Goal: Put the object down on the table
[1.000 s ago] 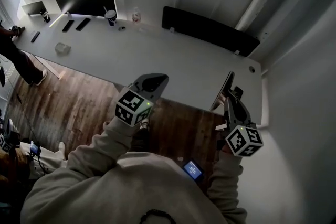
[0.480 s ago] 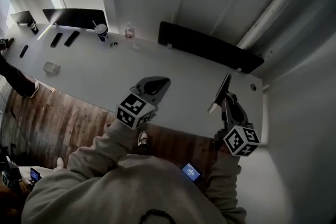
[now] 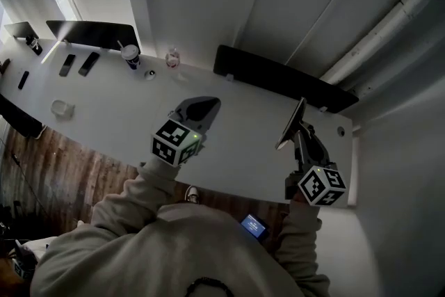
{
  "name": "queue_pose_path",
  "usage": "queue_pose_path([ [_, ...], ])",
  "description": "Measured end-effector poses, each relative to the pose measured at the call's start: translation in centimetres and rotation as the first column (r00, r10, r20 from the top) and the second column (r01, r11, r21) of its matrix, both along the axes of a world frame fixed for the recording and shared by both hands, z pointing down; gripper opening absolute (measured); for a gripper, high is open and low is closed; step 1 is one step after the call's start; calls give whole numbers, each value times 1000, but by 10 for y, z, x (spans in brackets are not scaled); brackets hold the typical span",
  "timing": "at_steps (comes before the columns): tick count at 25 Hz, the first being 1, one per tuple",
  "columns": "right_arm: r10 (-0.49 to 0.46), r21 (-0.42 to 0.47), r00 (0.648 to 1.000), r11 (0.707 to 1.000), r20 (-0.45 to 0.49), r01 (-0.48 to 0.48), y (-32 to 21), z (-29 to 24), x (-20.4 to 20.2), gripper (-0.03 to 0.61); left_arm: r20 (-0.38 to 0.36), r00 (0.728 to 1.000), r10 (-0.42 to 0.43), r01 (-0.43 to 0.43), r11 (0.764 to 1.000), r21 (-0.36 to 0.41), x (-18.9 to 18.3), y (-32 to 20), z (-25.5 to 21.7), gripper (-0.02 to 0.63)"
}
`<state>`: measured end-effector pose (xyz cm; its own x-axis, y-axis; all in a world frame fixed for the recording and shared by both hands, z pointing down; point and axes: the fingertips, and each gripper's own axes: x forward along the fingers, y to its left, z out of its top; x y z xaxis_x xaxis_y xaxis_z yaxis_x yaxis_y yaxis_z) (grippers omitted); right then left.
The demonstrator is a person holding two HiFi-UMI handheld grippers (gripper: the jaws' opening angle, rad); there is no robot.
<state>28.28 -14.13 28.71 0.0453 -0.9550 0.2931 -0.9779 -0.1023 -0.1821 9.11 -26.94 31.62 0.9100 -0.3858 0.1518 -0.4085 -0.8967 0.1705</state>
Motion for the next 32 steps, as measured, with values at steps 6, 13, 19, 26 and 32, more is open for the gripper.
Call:
queue_pose_path([
  [6, -22, 9, 999, 1000, -26, 22, -30, -13, -5, 91, 0, 1000, 27, -27, 999, 39, 10, -18, -14, -5],
  [13, -27, 48, 1000, 998, -7, 28, -42, -24, 13, 91, -25, 999, 31, -30, 999, 36, 21, -30, -33, -5],
  [19, -64, 63, 997, 996, -49, 67, -59, -53, 31, 91, -64, 998, -5, 9, 998, 70, 38, -49, -66, -5],
  [26, -93, 38, 995, 995, -47, 95, -71, -39, 32, 91, -47, 996, 79, -75, 993, 92, 57, -34, -69, -5],
  [32, -116, 48, 992, 992, -38, 118, -79, -37, 25, 91, -37, 998, 47, -45, 997, 62, 54, -43, -62, -3],
])
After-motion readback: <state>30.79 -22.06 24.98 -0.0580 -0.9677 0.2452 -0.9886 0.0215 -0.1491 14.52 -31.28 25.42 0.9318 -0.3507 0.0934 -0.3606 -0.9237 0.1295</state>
